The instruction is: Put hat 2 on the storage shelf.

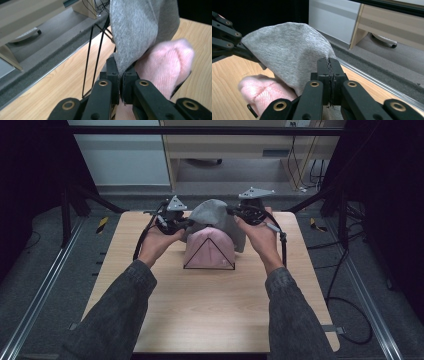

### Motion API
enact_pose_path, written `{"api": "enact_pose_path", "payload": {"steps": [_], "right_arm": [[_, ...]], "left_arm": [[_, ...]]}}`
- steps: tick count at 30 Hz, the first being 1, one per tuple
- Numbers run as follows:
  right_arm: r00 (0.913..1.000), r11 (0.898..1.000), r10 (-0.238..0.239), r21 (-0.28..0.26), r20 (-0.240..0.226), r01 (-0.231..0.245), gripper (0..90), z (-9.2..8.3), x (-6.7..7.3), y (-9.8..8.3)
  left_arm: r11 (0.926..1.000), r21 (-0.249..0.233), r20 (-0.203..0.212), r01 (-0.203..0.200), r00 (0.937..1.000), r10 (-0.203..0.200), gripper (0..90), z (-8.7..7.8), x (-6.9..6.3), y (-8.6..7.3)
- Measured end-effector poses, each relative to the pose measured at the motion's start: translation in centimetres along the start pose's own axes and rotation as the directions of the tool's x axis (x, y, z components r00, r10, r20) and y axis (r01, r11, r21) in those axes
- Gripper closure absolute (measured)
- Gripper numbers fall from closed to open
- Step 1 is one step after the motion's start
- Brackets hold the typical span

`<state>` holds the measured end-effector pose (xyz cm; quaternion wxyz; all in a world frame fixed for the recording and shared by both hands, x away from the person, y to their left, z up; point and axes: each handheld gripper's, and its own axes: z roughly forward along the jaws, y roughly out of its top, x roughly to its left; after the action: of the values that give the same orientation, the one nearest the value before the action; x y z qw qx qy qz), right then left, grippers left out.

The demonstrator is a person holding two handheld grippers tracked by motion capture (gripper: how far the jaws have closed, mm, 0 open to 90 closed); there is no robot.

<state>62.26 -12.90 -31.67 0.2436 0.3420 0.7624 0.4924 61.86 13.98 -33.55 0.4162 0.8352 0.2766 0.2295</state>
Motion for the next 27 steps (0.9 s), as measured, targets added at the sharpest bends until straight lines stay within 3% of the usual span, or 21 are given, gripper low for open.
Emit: {"api": "enact_pose_path", "payload": {"steps": [14,27], "right_arm": [[0.9998,0.999,0.002,0.042,-0.019,-0.001,89.4,1.1,0.8,-1.8],[0.9996,0.998,-0.004,0.061,-0.029,0.006,89.3,1.9,1.6,-2.2]], "left_arm": [[0.9986,0.026,0.01,0.045,0.9989,-0.046,87.3,1.5,-0.4,-2.5],[0.996,0.047,-0.01,0.076,0.9971,-0.076,87.3,1.5,-0.1,-4.1]]}}
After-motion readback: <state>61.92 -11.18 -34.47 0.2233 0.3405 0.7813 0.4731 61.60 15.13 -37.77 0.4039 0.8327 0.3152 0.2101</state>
